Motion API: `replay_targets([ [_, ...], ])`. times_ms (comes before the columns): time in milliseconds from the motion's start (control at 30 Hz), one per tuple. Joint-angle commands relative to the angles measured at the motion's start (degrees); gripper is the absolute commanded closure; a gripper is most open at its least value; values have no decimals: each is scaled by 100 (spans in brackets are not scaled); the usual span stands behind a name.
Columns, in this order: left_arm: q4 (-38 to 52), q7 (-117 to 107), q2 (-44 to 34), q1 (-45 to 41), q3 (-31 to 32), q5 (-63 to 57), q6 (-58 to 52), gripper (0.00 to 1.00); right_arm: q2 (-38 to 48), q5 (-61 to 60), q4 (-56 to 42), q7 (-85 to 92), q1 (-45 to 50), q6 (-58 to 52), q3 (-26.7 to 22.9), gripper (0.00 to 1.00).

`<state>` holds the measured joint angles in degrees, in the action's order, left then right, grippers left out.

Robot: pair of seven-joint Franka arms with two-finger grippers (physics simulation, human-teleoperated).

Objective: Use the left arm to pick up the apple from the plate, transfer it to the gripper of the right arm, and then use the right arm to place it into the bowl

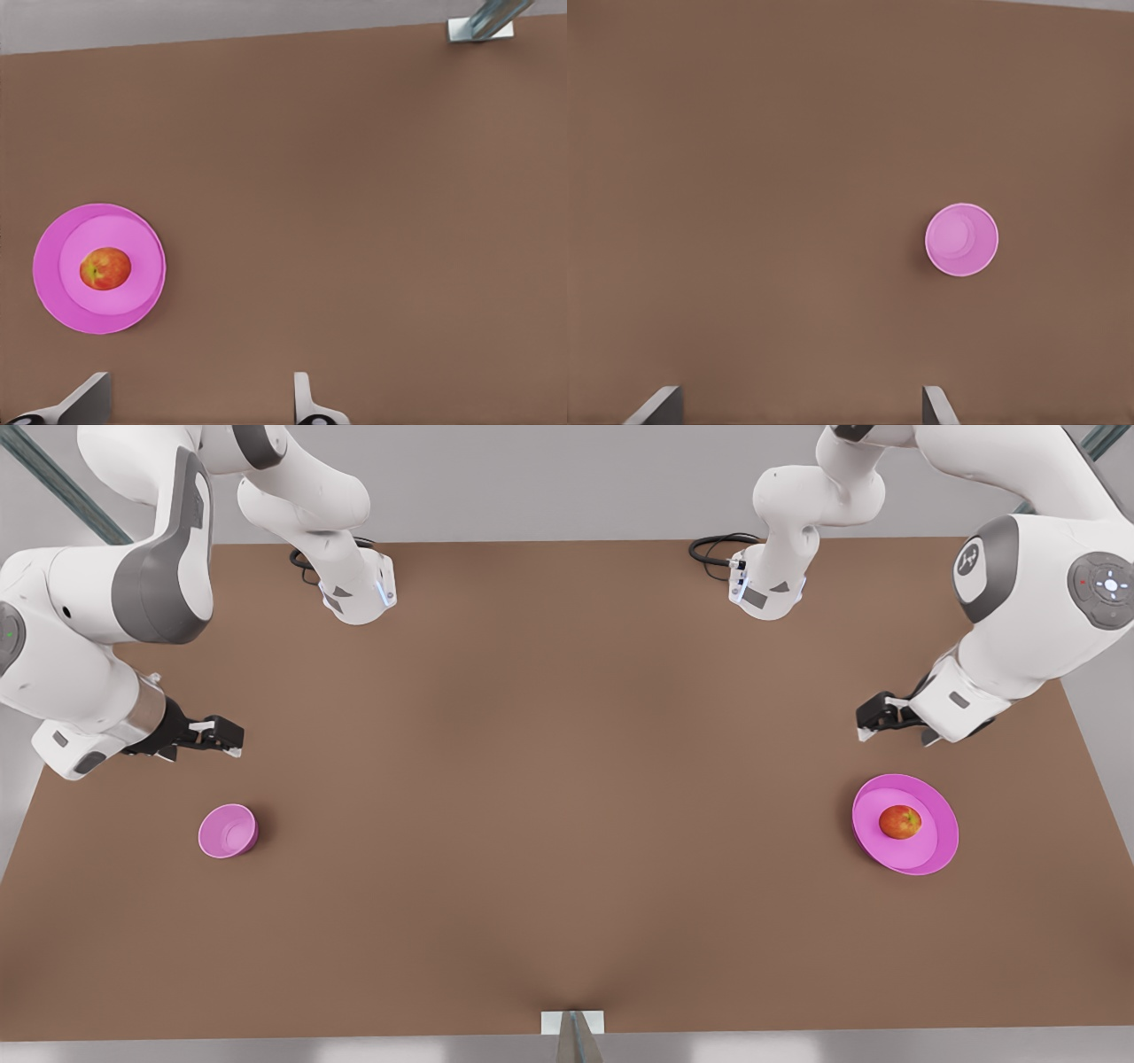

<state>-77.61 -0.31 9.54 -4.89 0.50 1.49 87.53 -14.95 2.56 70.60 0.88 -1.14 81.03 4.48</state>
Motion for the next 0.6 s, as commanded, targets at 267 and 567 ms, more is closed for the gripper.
replay_targets([
  [267,-800,1367,1305,1288,-59,44,1899,0,1,-1,-3,97,0,-43,1,0],
  [567,-1371,2132,1788,1877,-67,44,2769,0,-60,-177,-12,61,0,-26,-8,0],
])
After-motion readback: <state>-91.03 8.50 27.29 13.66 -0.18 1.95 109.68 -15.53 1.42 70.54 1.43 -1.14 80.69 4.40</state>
